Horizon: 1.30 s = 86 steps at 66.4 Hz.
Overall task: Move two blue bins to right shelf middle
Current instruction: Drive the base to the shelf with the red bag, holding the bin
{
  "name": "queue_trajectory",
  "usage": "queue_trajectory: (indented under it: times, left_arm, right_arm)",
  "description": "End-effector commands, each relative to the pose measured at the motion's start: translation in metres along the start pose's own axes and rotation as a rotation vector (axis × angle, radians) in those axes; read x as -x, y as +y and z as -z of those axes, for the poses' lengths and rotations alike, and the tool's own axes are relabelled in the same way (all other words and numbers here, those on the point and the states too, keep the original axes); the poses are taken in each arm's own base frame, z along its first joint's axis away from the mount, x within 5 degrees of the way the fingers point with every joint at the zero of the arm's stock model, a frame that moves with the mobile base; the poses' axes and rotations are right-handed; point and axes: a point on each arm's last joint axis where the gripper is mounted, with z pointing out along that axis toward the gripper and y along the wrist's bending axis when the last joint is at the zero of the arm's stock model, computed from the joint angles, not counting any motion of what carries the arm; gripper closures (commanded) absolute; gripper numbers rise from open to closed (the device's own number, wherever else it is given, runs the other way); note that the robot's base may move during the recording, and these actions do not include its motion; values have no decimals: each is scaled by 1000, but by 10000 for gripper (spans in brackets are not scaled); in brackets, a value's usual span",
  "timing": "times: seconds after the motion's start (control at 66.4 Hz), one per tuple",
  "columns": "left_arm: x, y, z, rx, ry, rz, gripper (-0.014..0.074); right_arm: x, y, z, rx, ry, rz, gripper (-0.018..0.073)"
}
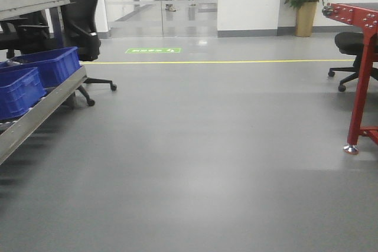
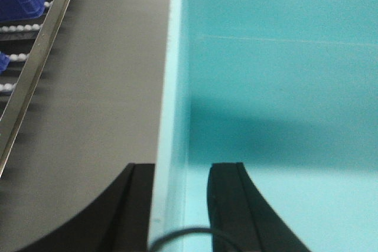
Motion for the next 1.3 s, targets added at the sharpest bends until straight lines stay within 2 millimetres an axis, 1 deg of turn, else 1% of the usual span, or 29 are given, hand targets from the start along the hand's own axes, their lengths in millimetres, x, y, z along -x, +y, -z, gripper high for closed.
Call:
queue_trajectory:
  times: [0.0,1.281]
  left_arm:
    - [9,3,13,-30,-86,-21,708]
    - [9,3,13,-26,-89,-23,708]
  right_arm:
    - [10,-6,8,-21,-98,16,724]
    - [10,-6,7,-21,-97,17,724]
